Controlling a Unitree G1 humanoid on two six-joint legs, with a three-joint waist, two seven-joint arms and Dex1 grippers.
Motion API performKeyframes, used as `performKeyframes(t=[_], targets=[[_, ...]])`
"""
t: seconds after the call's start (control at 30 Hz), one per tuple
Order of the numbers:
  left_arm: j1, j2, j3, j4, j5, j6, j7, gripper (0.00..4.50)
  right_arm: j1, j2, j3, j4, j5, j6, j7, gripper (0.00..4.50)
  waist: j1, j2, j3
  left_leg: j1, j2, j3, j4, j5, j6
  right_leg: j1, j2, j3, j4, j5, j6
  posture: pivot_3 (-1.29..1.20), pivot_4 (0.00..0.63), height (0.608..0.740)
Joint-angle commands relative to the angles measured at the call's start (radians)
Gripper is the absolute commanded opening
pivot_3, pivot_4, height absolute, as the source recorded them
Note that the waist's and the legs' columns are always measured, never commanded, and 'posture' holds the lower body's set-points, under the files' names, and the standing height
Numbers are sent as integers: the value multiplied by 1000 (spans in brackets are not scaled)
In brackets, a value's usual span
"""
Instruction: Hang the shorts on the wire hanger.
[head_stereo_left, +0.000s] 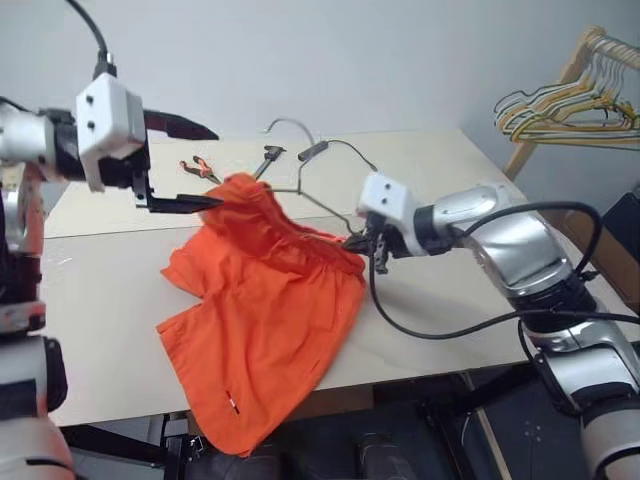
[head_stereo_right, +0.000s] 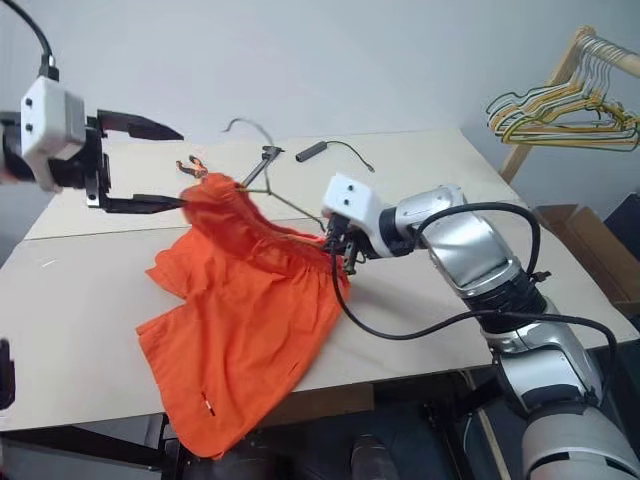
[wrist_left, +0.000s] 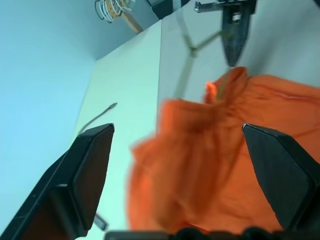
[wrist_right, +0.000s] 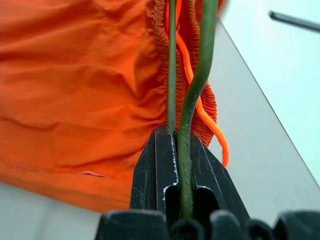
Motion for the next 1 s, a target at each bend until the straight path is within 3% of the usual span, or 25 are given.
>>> performKeyframes(t=[0.03, 0.2, 0.33, 0.4, 0.5, 0.9, 1.0], targets=[[-72, -8, -108, 107, 44, -132, -92, 4475, -67, -1, 0, -34, -12, -19, 34, 0, -7, 0, 0, 0, 0, 0, 0, 0, 0, 0, 0, 0, 0, 0, 0, -114, 0, 740], [-124, -23, -263, 245, 92, -277, -101, 4475, -90, 3, 11, -5, -24, -26, 50, 0, -30, 0, 0, -1, 0, -4, 1, 0, 0, 0, 0, -1, 0, 0, 0, -123, 0, 740], [-212, -112, -274, 425, 218, -371, -83, 4475, -86, 0, 11, -24, -18, -23, 77, 0, -40, 0, 0, -6, 0, -6, 4, 0, 0, -6, 0, -1, 2, 0, 0, -126, 0, 740], [-238, -136, -290, 477, 237, -400, -97, 4475, -85, 4, 5, -31, -11, -15, 89, 0, -50, 0, 0, -14, -1, -7, 10, 0, 0, -16, 0, -1, 13, 0, 0, -132, 0, 740], [-248, -142, -342, 500, 209, -407, -101, 3917, -84, 9, -3, -34, -9, -6, 96, 0, -67, 0, 0, -17, -1, -10, 13, 0, 0, -17, -1, -1, 16, 0, 1, -142, 0, 740], [-220, -99, -452, 463, 101, -379, -101, 172, -88, 14, -20, -28, -1, 16, 100, 0, -102, 0, 0, -15, -1, -12, 13, 0, 1, -16, -2, 0, 17, 0, 1, -161, 0, 740], [-212, -110, -420, 462, 91, -351, -101, 28, -76, 15, -22, -32, -5, -6, 96, 0, -106, 0, 0, -15, -1, -12, 14, 0, 1, -16, -3, 0, 17, 0, 2, -162, 0, 740]])
